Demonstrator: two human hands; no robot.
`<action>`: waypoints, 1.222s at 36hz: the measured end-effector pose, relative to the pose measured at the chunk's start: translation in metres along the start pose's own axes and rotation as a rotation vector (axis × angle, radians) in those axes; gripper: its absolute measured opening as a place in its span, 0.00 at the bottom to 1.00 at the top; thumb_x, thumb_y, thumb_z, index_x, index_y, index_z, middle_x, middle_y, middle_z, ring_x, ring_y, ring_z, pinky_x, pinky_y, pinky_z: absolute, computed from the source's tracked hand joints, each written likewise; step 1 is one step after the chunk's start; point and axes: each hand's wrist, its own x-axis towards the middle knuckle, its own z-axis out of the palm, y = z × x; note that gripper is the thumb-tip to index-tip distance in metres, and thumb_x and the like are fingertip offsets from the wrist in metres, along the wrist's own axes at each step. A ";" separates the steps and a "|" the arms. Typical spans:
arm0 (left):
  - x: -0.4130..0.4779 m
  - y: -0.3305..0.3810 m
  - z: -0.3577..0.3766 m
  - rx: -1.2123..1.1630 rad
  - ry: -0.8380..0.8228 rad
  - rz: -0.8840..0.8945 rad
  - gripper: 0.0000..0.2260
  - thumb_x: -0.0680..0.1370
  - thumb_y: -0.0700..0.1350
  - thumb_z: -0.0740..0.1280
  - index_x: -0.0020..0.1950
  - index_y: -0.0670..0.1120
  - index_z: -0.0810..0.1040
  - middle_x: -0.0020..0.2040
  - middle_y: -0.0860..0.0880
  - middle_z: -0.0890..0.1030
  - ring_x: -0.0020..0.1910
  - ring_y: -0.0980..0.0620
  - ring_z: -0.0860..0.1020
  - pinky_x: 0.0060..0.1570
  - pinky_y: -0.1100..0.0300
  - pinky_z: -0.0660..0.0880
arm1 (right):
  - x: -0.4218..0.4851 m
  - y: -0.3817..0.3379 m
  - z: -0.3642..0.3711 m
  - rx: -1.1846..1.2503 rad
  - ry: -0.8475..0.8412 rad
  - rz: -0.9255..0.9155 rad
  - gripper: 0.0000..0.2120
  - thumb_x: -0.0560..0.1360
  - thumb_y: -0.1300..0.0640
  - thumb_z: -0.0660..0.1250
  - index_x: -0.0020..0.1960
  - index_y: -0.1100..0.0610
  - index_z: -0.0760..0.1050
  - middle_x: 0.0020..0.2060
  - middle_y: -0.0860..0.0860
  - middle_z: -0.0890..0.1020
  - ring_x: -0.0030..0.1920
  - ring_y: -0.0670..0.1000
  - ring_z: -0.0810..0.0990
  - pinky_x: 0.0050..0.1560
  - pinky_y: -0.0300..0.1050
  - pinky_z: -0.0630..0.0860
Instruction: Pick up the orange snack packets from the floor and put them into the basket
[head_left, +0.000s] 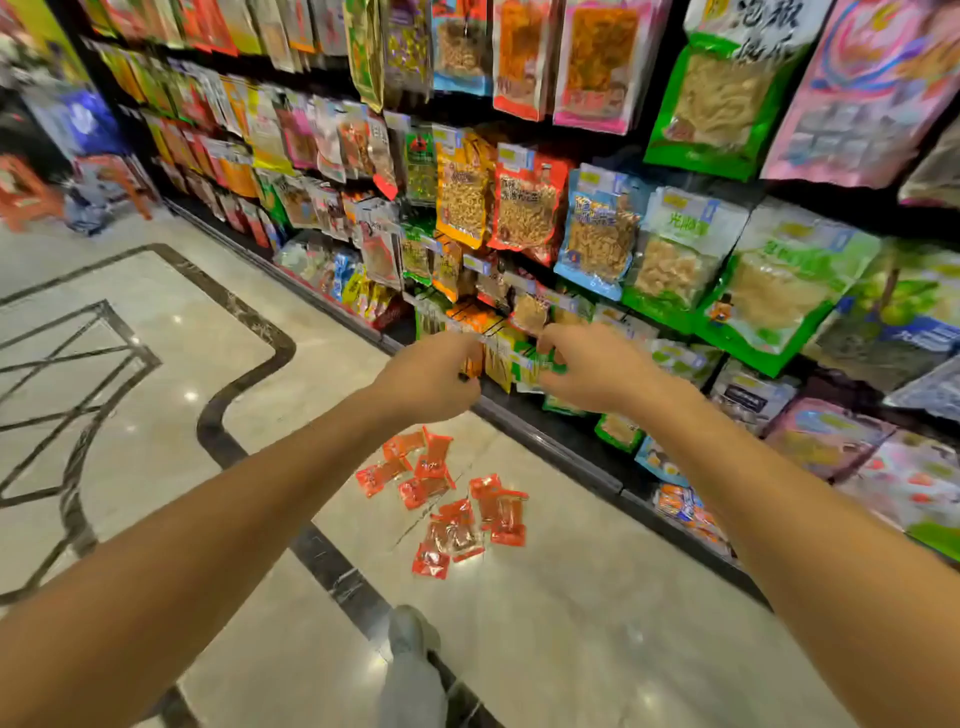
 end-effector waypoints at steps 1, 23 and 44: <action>0.019 -0.016 0.007 -0.007 -0.013 -0.001 0.14 0.75 0.48 0.64 0.60 0.48 0.74 0.56 0.45 0.79 0.52 0.43 0.78 0.52 0.44 0.78 | 0.022 0.002 0.008 0.008 -0.018 0.014 0.20 0.72 0.45 0.60 0.61 0.51 0.72 0.52 0.55 0.79 0.53 0.61 0.78 0.49 0.60 0.79; 0.258 -0.346 0.439 -0.330 -0.509 -0.484 0.15 0.76 0.46 0.66 0.62 0.44 0.75 0.58 0.46 0.79 0.57 0.44 0.77 0.55 0.54 0.73 | 0.326 0.100 0.534 0.438 -0.557 0.428 0.16 0.71 0.45 0.67 0.57 0.48 0.73 0.50 0.52 0.80 0.51 0.56 0.80 0.53 0.54 0.79; 0.220 -0.494 0.885 -0.189 -0.411 -0.997 0.31 0.70 0.46 0.77 0.65 0.40 0.63 0.63 0.38 0.70 0.63 0.37 0.70 0.57 0.42 0.72 | 0.351 0.108 1.005 0.372 -0.364 0.857 0.41 0.68 0.46 0.77 0.72 0.61 0.62 0.66 0.60 0.75 0.64 0.61 0.75 0.57 0.56 0.78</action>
